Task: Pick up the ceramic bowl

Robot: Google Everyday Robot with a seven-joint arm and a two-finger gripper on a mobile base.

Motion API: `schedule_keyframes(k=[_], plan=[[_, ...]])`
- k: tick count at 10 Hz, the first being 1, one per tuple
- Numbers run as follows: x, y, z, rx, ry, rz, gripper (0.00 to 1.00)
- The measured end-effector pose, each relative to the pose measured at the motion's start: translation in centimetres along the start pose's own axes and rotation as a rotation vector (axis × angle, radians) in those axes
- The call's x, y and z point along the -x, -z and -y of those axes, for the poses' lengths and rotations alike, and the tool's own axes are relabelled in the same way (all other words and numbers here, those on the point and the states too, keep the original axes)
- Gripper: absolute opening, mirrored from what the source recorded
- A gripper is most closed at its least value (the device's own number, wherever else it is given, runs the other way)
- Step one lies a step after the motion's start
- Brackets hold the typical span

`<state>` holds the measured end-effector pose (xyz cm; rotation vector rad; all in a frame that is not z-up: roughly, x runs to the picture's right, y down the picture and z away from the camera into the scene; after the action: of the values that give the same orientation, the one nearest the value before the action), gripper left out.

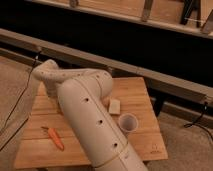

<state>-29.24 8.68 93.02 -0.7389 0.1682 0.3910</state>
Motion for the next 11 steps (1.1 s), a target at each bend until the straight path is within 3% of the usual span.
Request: schedule_keyframes(k=[2,4,8,9,11], plan=[[0.1,-0.7,0.4,0.008,-0.007,-0.009,0.63],[0.4,0.4,0.5,-0.001,-0.001,0.000,0.49],[0.9,3.9,-0.2,-0.011,0.009,0.040,0.07],[0.8,4.3,-0.2,-0.013,0.009,0.045,0.01],[0.8,5.5,-0.4,-0.017,0.007,0.063,0.00]])
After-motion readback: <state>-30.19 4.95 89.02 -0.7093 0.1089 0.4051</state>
